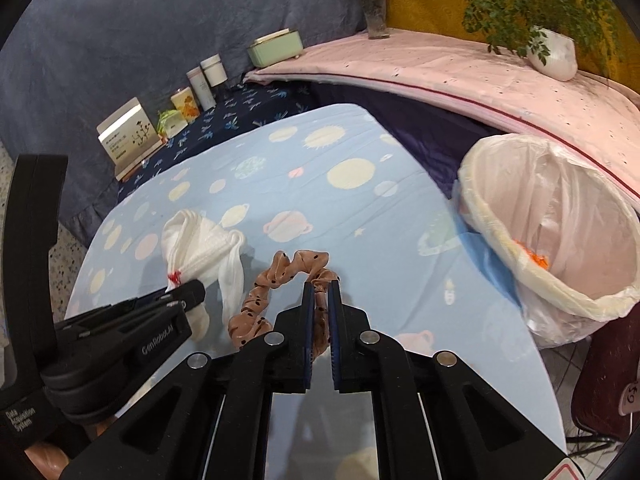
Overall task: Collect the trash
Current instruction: 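Carry the gloves and pink scrunchie with both tools over the bin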
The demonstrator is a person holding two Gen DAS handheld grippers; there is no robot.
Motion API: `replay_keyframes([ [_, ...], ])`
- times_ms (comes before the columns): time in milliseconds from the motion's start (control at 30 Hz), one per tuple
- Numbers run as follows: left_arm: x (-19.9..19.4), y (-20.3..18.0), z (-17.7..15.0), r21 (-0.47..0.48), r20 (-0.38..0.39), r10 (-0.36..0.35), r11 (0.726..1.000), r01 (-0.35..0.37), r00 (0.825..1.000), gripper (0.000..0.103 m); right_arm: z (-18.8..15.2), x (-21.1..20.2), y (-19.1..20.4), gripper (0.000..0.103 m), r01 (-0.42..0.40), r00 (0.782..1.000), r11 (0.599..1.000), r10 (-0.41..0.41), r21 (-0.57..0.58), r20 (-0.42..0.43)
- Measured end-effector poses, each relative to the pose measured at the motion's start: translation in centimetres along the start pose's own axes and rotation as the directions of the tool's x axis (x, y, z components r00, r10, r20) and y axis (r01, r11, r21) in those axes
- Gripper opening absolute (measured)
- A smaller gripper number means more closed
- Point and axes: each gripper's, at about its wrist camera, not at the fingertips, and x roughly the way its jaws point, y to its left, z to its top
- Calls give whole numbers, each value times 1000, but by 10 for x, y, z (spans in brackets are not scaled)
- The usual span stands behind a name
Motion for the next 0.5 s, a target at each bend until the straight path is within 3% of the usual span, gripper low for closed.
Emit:
replay_keyframes([
  [500, -22, -72, -6, 123, 29, -41, 992, 37, 999, 17, 9, -42, -69, 7, 43, 994, 993, -54, 109, 98],
])
